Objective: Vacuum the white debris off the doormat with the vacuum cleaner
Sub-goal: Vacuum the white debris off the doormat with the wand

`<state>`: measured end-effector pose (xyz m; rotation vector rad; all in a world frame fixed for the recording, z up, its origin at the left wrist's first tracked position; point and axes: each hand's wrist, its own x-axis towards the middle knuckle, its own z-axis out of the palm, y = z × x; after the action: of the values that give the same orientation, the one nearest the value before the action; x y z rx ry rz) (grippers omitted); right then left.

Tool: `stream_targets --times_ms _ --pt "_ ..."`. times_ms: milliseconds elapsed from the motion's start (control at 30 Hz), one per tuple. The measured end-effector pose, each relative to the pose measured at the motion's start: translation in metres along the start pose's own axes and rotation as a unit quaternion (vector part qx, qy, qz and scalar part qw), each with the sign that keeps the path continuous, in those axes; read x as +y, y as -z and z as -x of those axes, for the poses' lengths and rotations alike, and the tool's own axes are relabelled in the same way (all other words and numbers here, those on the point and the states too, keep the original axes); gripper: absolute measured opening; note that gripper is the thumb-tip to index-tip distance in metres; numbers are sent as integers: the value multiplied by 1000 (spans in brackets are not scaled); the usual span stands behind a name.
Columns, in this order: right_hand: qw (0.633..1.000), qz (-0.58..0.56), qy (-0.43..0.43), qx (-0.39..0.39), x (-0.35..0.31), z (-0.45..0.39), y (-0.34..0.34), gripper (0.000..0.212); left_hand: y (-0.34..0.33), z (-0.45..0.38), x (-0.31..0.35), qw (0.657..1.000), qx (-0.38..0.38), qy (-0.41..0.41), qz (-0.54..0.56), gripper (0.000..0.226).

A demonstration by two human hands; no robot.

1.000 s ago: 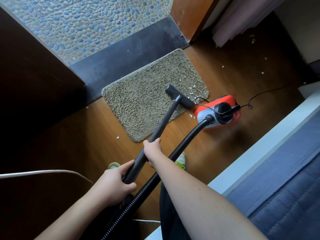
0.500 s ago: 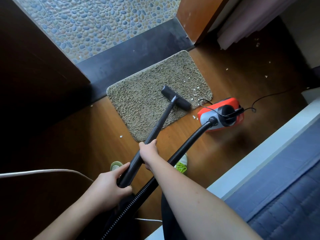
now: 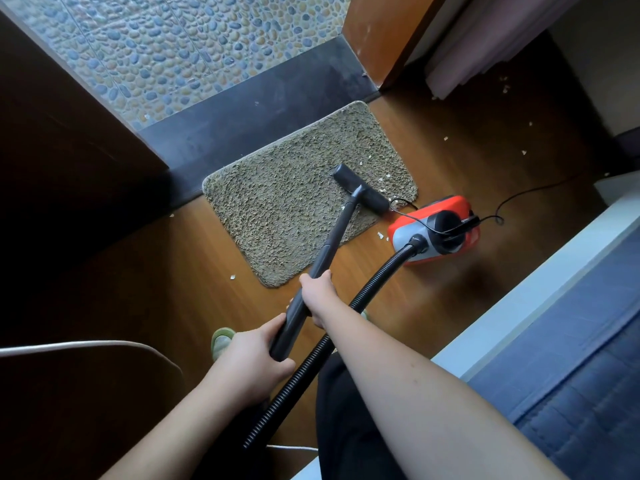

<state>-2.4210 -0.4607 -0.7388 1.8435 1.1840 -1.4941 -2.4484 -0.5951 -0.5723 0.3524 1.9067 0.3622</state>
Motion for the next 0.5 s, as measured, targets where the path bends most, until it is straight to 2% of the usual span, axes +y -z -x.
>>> stream_targets --times_ms 200,500 --pt "999 -20 26 8 -24 15 23 73 0 -12 20 1000 6 5 20 78" --pt "998 -24 51 6 -56 -14 56 67 2 -29 68 996 -4 -16 90 60"
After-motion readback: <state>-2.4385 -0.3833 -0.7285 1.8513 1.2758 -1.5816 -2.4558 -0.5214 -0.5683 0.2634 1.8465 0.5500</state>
